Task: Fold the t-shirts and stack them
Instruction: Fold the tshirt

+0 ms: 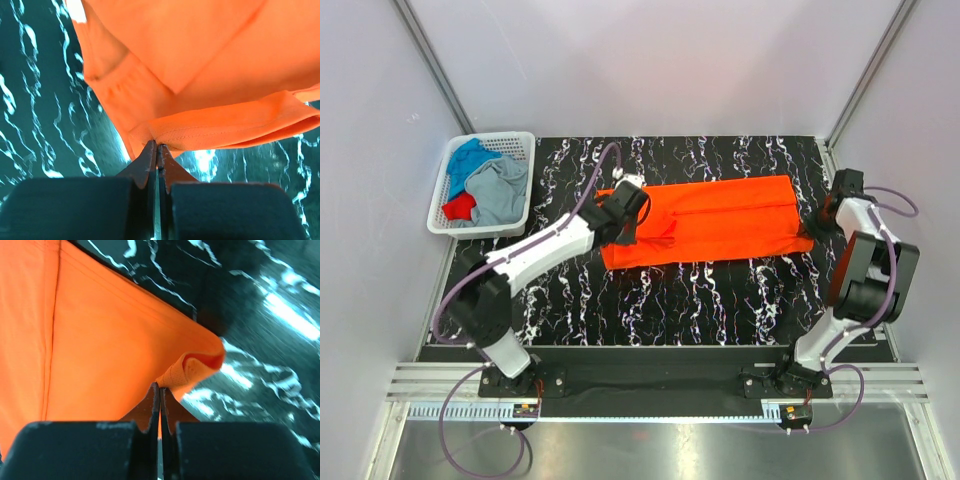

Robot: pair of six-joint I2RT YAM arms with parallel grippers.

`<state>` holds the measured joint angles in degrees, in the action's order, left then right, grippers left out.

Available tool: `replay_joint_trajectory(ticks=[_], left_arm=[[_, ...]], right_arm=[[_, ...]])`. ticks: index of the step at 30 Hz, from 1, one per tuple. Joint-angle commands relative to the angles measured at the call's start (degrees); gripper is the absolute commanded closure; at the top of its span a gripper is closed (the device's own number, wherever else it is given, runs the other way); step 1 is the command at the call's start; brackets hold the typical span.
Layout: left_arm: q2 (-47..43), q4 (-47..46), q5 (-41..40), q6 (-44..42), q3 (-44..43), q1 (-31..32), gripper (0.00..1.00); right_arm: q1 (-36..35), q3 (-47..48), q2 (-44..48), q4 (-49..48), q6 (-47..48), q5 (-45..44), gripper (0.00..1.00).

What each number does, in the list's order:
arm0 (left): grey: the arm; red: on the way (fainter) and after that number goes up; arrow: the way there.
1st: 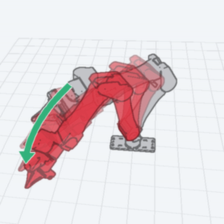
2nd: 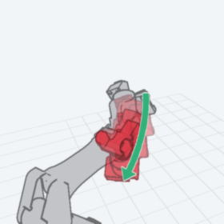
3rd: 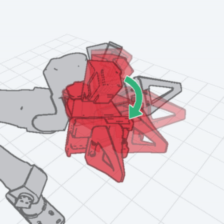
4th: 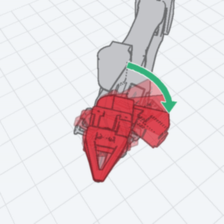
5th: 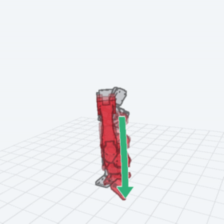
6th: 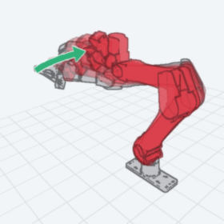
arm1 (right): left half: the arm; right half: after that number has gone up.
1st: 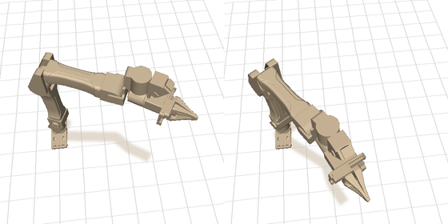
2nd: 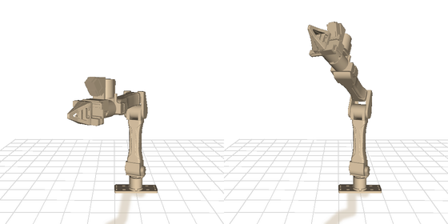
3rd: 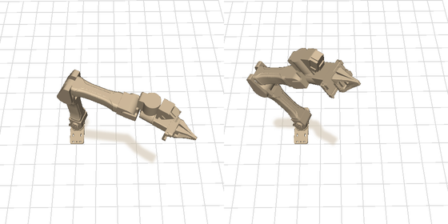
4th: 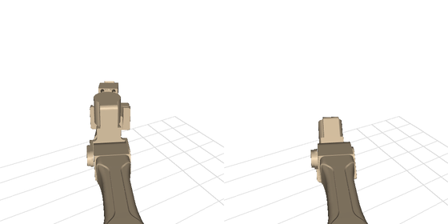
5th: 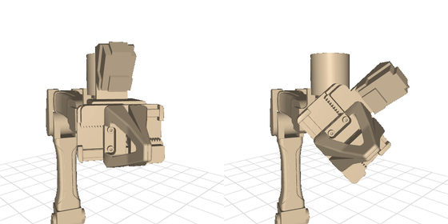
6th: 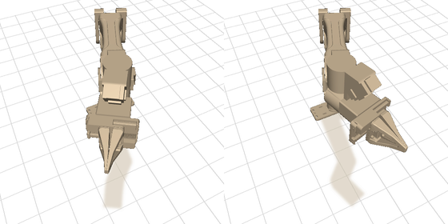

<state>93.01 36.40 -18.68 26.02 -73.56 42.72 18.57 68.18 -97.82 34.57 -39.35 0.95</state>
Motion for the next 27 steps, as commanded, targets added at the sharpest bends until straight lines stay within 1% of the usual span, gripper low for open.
replay_joint_trajectory(ticks=[1, 3, 6, 12, 15, 20, 27], left_arm=[[3.3, -0.5, 2.1, -4.7, -7.1, -2.5, 1.00], [6.5, 1.1, 2.4, -5.8, -11.6, -4.3, 1.00], [8.6, 1.9, 3.7, -6.6, -15.1, -6.4, 1.00], [11.3, 2.3, 5.4, -7.4, -18.4, -10.4, 1.00], [12.8, 2.4, 6.4, -8.1, -19.8, -11.7, 1.00], [15.7, 2.9, 6.8, -10.4, -23.6, -12.1, 1.00], [22.3, 4.5, 9.6, -10.2, -28.8, -14.4, 1.00]], right_arm=[[-0.9, 3.9, -3.5, -3.4, 1.2, 2.7, 1.00], [-1.8, 6.8, -5.4, -3.1, 1.5, 3.1, 1.00], [-2.7, 11.2, -7.7, -0.8, 2.5, 3.2, 1.00], [-3.1, 16.8, -12.7, 0.5, 3.1, 3.8, 1.00], [-3.3, 18.1, -14.5, 0.2, 2.8, 4.4, 1.00], [-3.5, 20.7, -16.8, 0.0, 2.5, 5.6, 1.00], [-4.2, 26.1, -20.7, 1.7, 2.8, 6.0, 1.00]])
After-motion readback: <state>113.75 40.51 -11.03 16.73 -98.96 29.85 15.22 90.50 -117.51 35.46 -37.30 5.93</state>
